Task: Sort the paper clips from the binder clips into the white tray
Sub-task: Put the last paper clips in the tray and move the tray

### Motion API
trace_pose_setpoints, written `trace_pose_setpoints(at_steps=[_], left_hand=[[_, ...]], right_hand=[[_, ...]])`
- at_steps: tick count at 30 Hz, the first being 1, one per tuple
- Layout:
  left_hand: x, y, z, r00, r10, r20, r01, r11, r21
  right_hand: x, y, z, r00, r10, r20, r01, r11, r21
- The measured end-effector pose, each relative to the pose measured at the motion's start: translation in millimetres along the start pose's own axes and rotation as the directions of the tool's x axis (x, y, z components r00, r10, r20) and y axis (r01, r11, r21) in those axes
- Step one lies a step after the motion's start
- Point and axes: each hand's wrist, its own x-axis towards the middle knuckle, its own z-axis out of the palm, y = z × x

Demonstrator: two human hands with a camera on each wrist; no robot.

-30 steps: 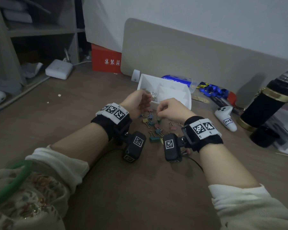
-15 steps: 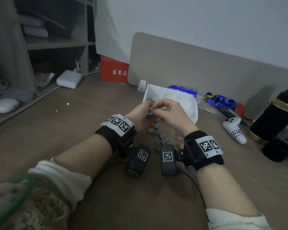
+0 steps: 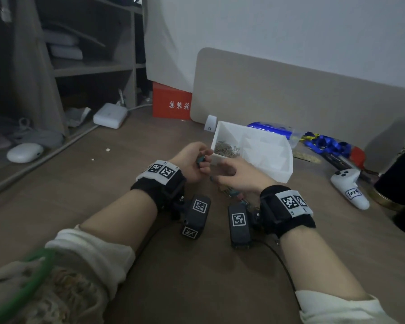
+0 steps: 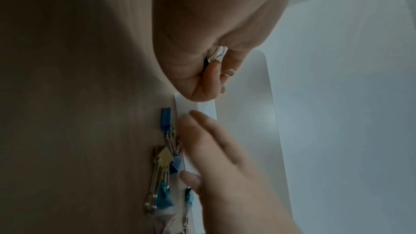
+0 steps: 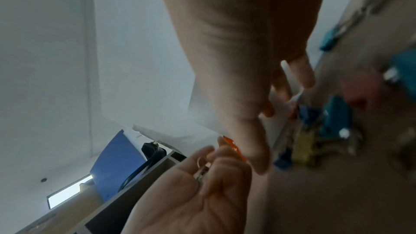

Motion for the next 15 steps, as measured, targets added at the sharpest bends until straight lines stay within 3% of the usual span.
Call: trace_pose_setpoints(at_steps=[4, 9, 15], left_hand=[[-0.3, -0.7, 1.3, 1.0, -0.013, 0.011, 0.013, 1.0, 0.023], [-0.9, -3.0, 4.2, 0.999, -0.018, 0.034, 0.016, 0.999, 0.048], [0.0, -5.1, 3.2, 0.997, -0.06, 0.053, 0.059, 0.998, 0.016]], right_hand=[[-1.9, -2.6, 6.8, 0.994, -0.101, 0.037, 0.106, 0.98, -0.166], [-3.4, -2.2, 7.1, 0.999, -0.032, -0.003, 0.031, 0.998, -0.047], [-6.0, -2.9, 5.5, 1.0, 0.01, 0.002, -0.01, 0.994, -0.108]])
